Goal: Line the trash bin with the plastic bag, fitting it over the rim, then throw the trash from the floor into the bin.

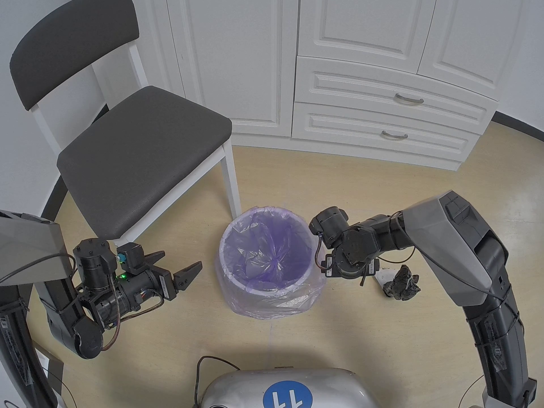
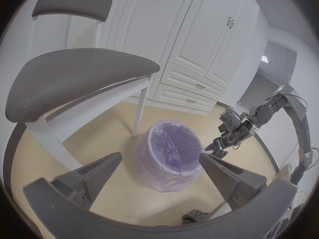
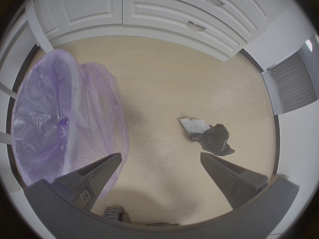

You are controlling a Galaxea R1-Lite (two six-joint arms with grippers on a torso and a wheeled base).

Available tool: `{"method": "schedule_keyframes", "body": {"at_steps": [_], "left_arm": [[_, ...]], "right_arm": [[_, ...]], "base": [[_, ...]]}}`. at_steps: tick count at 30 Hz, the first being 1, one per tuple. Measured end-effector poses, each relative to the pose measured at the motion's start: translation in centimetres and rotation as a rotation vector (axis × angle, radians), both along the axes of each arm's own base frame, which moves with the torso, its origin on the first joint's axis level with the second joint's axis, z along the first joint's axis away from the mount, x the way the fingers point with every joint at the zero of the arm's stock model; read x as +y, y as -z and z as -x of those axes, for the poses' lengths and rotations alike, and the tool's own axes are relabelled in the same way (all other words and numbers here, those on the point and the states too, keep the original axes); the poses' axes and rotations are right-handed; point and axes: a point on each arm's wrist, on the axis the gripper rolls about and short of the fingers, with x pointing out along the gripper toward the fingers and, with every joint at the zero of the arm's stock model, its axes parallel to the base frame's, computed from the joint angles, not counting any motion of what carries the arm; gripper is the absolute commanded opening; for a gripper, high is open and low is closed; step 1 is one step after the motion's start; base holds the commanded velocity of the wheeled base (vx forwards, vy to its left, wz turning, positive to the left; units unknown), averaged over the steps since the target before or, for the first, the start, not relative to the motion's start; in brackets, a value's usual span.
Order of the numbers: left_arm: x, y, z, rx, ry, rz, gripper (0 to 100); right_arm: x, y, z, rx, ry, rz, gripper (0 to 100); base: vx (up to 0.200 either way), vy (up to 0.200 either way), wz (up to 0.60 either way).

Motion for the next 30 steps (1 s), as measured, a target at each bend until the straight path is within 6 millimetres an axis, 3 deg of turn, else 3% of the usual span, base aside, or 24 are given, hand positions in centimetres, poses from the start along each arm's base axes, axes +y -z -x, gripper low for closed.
{"method": "schedule_keyframes", "body": {"at_steps": [8,20,30], "left_arm": [[0.0,0.0,0.0,0.001,0.000,0.000,100],[-0.1,0.6,-0.4,0.013,-0.001,-0.002,100],[-0.4,2.0,-2.0,0.026,-0.034,-0.012,100]], "right_arm": [[0.3,-0.6,-1.1,-0.080,0.005,-0.051,100],[0.1,3.8,-2.5,-0.026,0.008,-0.085,100],[-1.9,4.4,-3.2,-0.016,0.054,-0.076,100]], "base": [[0.000,0.000,0.00],[0.000,0.000,0.00],[0.000,0.000,0.00]]}}
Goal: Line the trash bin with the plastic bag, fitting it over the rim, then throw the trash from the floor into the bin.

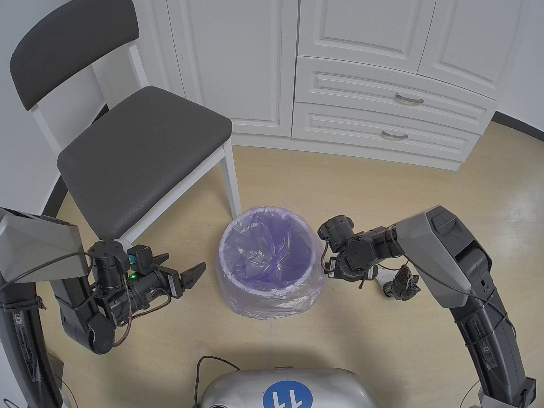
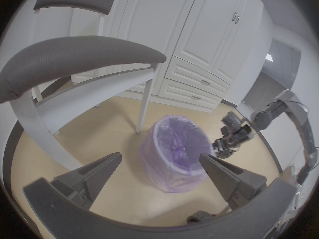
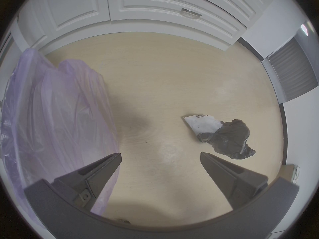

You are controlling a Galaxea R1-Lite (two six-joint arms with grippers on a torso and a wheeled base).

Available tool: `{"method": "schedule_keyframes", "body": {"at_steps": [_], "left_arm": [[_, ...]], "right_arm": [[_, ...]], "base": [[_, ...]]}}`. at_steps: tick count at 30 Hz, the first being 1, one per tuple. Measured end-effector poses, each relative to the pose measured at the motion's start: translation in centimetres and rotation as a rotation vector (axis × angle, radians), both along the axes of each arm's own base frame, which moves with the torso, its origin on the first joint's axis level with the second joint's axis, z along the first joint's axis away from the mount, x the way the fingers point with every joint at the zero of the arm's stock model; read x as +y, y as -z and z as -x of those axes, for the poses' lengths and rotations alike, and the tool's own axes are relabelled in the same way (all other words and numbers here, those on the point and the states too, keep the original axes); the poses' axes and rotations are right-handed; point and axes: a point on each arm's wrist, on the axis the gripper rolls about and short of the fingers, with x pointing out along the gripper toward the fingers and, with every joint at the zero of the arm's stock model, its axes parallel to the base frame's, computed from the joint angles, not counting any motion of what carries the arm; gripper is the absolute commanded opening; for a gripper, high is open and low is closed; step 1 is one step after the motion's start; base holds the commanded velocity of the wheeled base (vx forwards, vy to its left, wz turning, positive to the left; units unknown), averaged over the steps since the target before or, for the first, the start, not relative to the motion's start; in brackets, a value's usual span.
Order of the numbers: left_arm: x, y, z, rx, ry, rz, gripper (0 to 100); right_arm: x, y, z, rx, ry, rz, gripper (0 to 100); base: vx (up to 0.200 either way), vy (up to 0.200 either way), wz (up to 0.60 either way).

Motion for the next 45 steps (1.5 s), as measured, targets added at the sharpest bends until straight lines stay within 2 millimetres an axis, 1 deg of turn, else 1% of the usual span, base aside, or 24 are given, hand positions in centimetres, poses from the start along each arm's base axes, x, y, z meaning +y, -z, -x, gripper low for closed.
{"method": "schedule_keyframes", "body": {"at_steps": [3,6,8,10,12,14,16,19,20,24,25,29,32,35,38,41,44,45], "left_arm": [[-0.3,0.6,-1.8,-0.026,-0.052,-0.007,100],[-0.6,1.5,-3.8,-0.048,-0.102,-0.015,100],[-0.9,2.3,-5.2,-0.050,-0.136,-0.023,100],[-1.2,2.8,-6.2,-0.050,-0.158,-0.029,100],[-1.7,3.5,-7.6,-0.053,-0.192,-0.038,100],[-2.2,3.8,-8.6,-0.067,-0.216,-0.040,100],[-3.0,4.1,-10.5,-0.093,-0.256,-0.042,100],[-3.9,4.5,-12.4,-0.110,-0.298,-0.046,100],[-4.4,4.6,-13.4,-0.119,-0.316,-0.047,100],[-5.4,5.4,-15.7,-0.122,-0.348,-0.055,100],[-5.8,5.8,-16.6,-0.120,-0.357,-0.058,100],[-6.4,6.8,-18.5,-0.107,-0.375,-0.068,100],[-6.7,7.7,-19.7,-0.083,-0.381,-0.074,100],[-6.9,7.9,-20.9,-0.079,-0.395,-0.047,100],[-7.0,8.3,-21.3,-0.066,-0.403,-0.025,100],[-7.5,8.9,-21.0,-0.044,-0.398,-0.014,100],[-8.2,9.7,-20.2,-0.011,-0.388,-0.007,100],[-8.8,10.0,-19.6,0.002,-0.376,-0.005,100]], "right_arm": [[-0.5,-0.6,0.4,0.005,0.007,0.003,100],[-1.1,-1.5,1.3,0.002,0.013,0.001,100],[-1.5,-2.0,2.3,-0.013,0.014,-0.005,100],[-1.8,-2.5,3.1,-0.035,0.013,-0.014,100],[-2.2,-3.1,4.2,-0.084,0.008,-0.035,100],[-2.3,-3.6,4.8,-0.126,0.000,-0.052,100],[-2.5,-4.4,5.8,-0.180,-0.019,-0.067,100],[-2.7,-5.3,6.6,-0.246,-0.040,-0.081,100],[-2.8,-5.7,7.1,-0.270,-0.054,-0.082,100],[-3.3,-6.8,8.1,-0.323,-0.082,-0.084,100],[-3.5,-7.2,8.5,-0.330,-0.092,-0.079,100],[-4.1,-8.3,9.2,-0.355,-0.110,-0.073,100],[-4.4,-9.1,9.7,-0.368,-0.125,-0.079,100],[-4.9,-10.1,10.0,-0.383,-0.134,-0.087,100],[-5.3,-10.8,10.3,-0.397,-0.138,-0.091,100],[-5.8,-11.3,10.4,-0.404,-0.143,-0.086,100],[-6.2,-11.6,10.4,-0.406,-0.149,-0.082,100],[-6.5,-11.7,10.4,-0.405,-0.149,-0.078,100]], "base": [[0.000,0.000,0.00],[0.000,0.000,0.00],[0.000,0.000,0.00],[0.000,0.000,0.00],[0.000,0.000,0.00],[0.000,0.000,0.00],[0.000,0.000,0.00],[0.000,0.000,0.00],[0.000,0.000,0.00],[0.000,0.000,0.00],[0.000,0.000,0.00],[0.000,0.000,0.00],[0.000,0.000,0.00],[0.000,0.000,0.00],[0.000,0.000,0.00],[0.000,0.000,0.00],[0.000,0.000,0.00],[0.000,0.000,0.00]]}}
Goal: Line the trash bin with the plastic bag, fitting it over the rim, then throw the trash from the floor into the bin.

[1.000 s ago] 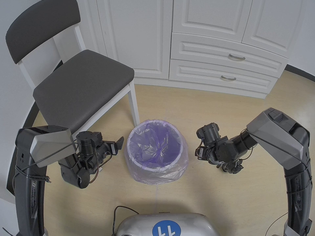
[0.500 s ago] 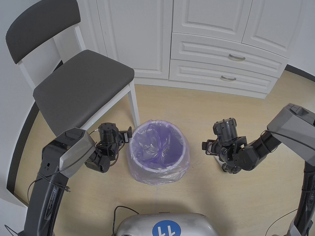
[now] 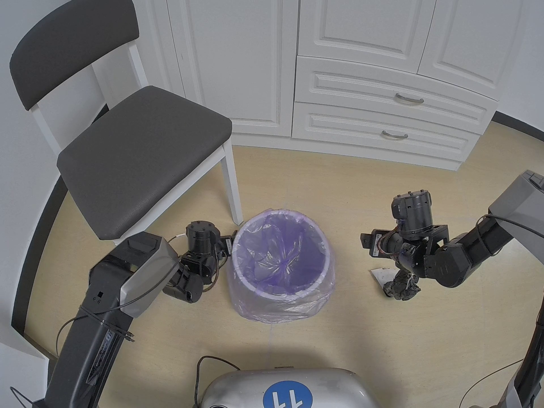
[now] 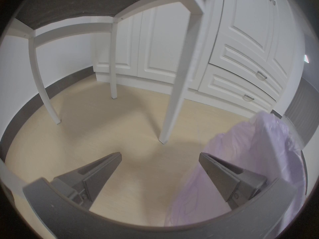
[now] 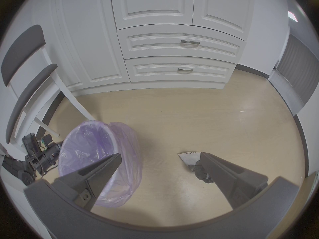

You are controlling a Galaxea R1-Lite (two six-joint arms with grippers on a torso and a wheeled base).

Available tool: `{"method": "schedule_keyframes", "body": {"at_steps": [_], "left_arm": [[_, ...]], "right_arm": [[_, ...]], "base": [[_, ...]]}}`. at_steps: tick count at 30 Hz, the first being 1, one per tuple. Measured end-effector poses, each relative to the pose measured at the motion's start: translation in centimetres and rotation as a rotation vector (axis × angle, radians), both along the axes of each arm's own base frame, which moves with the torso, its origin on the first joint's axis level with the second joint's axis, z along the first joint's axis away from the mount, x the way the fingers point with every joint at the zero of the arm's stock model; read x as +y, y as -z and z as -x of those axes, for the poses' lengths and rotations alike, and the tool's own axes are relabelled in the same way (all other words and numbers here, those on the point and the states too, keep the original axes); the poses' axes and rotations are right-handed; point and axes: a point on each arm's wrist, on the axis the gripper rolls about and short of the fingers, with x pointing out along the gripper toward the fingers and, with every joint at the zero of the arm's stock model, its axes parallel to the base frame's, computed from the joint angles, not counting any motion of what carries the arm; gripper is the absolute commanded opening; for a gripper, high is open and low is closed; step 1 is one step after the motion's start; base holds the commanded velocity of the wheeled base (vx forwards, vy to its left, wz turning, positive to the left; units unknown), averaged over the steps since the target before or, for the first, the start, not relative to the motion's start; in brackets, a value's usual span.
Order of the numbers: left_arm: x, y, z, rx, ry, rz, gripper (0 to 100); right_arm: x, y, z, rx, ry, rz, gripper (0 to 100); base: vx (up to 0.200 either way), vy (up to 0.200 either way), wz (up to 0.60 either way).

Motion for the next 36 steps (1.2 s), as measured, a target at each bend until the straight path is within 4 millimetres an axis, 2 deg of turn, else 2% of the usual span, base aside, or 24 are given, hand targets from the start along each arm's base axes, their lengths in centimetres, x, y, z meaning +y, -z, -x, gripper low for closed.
{"method": "schedule_keyframes", "body": {"at_steps": [3,5,10,17,22,36], "left_arm": [[-1.6,0.3,1.1,0.010,0.035,0.007,100],[-2.0,0.3,1.3,0.014,0.044,0.007,100],[-1.1,0.3,1.3,0.025,0.023,0.005,100],[0.5,0.3,2.3,0.054,0.009,-0.006,100],[0.5,0.7,2.6,0.071,0.027,-0.010,100],[0.1,1.7,1.4,0.204,0.093,-0.088,100]], "right_arm": [[-0.7,0.0,-0.1,0.003,0.002,0.013,100],[-1.2,0.0,-0.2,0.007,0.010,0.021,100],[-2.0,-0.1,-0.4,0.011,0.012,0.021,100],[-2.6,0.3,-0.3,0.033,-0.007,0.042,100],[-2.7,0.5,-0.1,0.040,-0.008,0.046,100],[-2.7,0.7,0.0,0.048,-0.012,0.054,100]], "base": [[0.000,0.000,0.00],[0.000,0.000,0.00],[0.000,0.000,0.00],[0.000,0.000,0.00],[0.000,0.000,0.00],[0.000,0.000,0.00]]}}
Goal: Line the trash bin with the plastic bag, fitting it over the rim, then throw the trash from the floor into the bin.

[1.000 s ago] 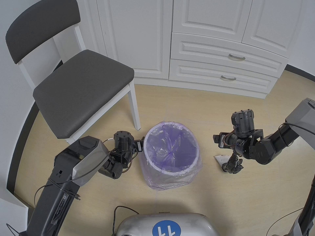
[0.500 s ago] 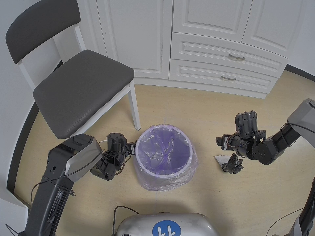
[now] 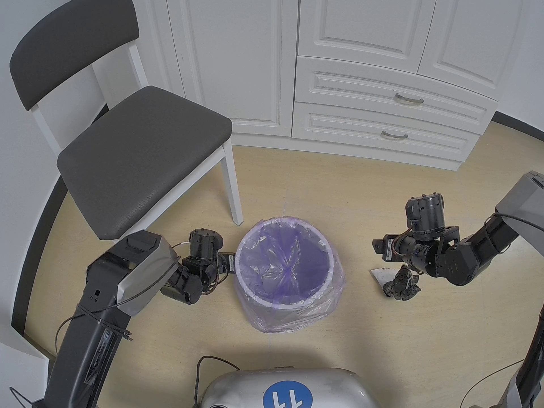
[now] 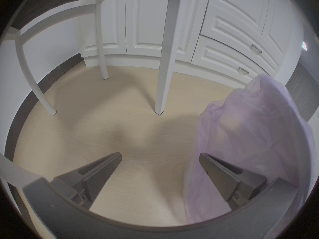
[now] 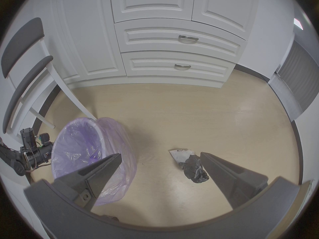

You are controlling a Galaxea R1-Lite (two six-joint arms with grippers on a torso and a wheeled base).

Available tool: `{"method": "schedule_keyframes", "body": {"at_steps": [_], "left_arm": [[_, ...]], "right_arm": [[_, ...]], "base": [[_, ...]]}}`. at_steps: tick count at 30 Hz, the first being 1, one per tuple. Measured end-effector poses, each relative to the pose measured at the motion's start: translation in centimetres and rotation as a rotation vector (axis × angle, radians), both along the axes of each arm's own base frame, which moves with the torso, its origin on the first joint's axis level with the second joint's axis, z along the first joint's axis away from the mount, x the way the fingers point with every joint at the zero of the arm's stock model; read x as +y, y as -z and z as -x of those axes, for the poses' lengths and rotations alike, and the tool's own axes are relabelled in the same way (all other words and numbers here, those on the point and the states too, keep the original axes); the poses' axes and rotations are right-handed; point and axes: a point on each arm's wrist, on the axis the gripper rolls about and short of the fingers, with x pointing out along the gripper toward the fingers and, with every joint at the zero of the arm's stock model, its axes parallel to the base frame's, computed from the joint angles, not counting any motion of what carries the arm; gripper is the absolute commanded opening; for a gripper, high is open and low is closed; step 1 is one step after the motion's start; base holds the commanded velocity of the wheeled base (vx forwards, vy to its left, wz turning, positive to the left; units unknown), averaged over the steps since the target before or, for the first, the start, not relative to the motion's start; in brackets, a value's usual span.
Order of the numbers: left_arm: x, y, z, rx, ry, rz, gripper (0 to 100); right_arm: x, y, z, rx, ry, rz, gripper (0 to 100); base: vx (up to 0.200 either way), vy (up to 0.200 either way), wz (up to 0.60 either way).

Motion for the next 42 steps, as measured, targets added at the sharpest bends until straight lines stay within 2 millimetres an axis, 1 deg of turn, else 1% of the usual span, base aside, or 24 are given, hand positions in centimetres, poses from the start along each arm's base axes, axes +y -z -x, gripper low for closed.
{"method": "schedule_keyframes", "body": {"at_steps": [7,12,19,24,29,33,39,42], "left_arm": [[-0.8,0.0,-0.1,0.059,0.053,-0.049,100],[-2.2,-0.3,0.0,0.063,0.099,-0.047,100],[-2.3,-0.1,0.3,0.098,0.109,-0.082,100],[-1.6,-0.1,0.7,0.122,0.110,-0.117,100],[-0.2,0.0,1.9,0.167,0.104,-0.144,100],[0.7,-0.5,2.9,0.177,0.097,-0.152,100],[2.2,-1.1,4.9,0.159,0.086,-0.153,100],[3.0,-1.4,6.6,0.150,0.089,-0.166,100]], "right_arm": [[0.0,0.2,0.1,0.010,-0.012,0.012,100],[-0.1,0.3,0.2,0.018,-0.016,0.013,100],[-0.3,0.5,0.4,0.027,-0.028,0.024,100],[-0.4,0.6,0.5,0.037,-0.035,0.028,100],[-0.5,0.6,0.8,0.039,-0.039,0.029,100],[-0.5,0.4,1.1,0.038,-0.045,0.033,100],[-0.7,-0.3,2.0,0.036,-0.065,0.047,100],[-0.9,-0.6,2.6,0.035,-0.079,0.063,100]], "base": [[0.000,0.000,0.00],[0.000,0.000,0.00],[0.000,0.000,0.00],[0.000,0.000,0.00],[0.000,0.000,0.00],[0.000,0.000,0.00],[0.000,0.000,0.00],[0.000,0.000,0.00]]}}
